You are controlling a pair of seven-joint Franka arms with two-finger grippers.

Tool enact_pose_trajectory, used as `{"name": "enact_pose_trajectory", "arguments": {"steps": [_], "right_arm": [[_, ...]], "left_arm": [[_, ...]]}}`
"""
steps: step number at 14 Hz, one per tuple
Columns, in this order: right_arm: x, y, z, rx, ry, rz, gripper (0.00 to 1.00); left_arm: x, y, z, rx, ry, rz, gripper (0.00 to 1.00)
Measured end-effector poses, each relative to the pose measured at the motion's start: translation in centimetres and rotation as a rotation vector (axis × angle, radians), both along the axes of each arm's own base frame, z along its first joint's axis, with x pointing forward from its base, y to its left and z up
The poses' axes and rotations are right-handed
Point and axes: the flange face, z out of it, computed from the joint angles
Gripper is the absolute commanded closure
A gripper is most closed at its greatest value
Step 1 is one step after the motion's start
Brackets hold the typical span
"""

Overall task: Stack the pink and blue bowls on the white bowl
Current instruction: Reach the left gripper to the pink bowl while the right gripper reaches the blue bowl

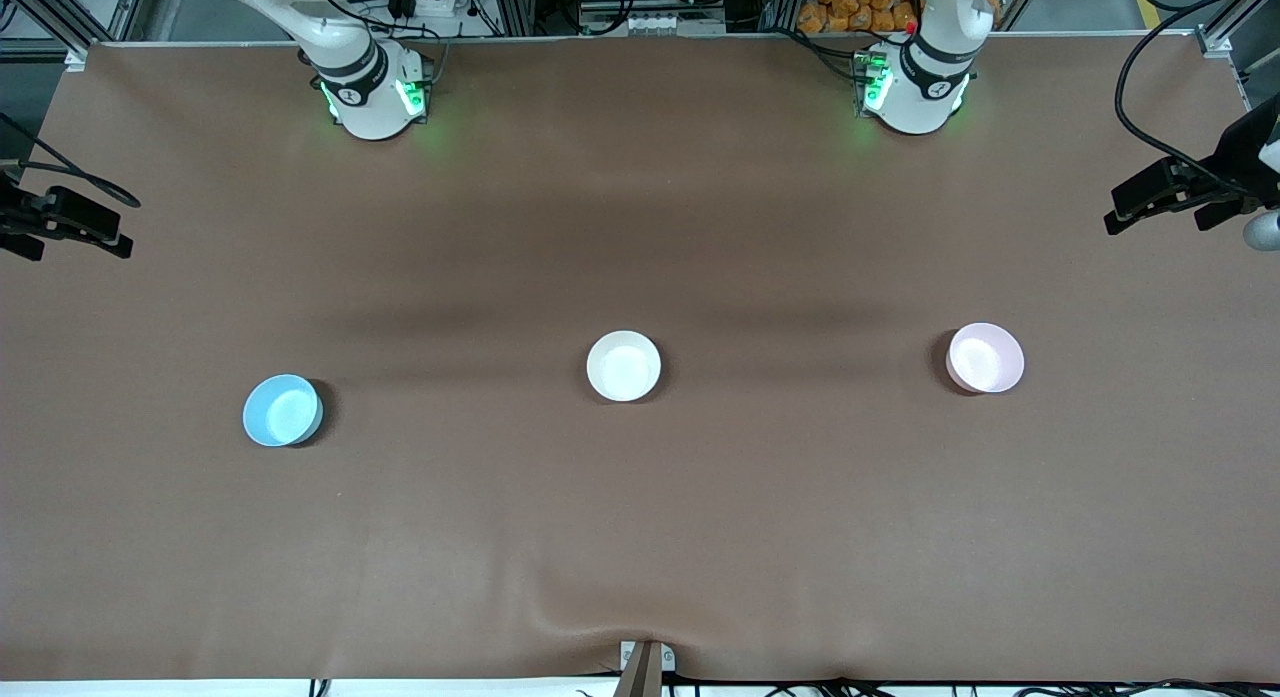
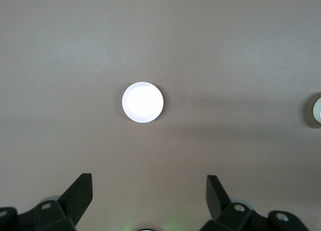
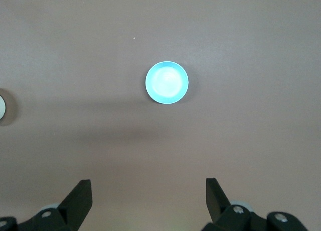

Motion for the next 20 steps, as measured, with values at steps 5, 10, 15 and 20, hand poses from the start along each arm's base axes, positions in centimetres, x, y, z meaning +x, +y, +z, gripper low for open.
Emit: {"name": "enact_pose_trajectory", "arguments": {"steps": [5,10,15,20], "right_arm": [[0.1,-0.2,-0.2,0.0,0.004,-0.003,0.0],[0.5,-0.2,-1.1,0.0,0.016,-0.004,0.0],[2.8,-1.0,-4.8,-0.003,0.046,-0.016,0.0],[4.7,-0.8,-9.8,-0.001,0.128,-0.011,0.0]], "left_arm": [[2.7,0.3,-6.0,0.007,0.105,-0.008,0.0],[5.4,3.4,-14.8,0.01,0.092,-0.061,0.0],[4.1,3.8,-24.0,0.011,0.069,-0.064,0.0],[2.4,6.2,-31.6,0.012,0.039,-0.097,0.0]]}}
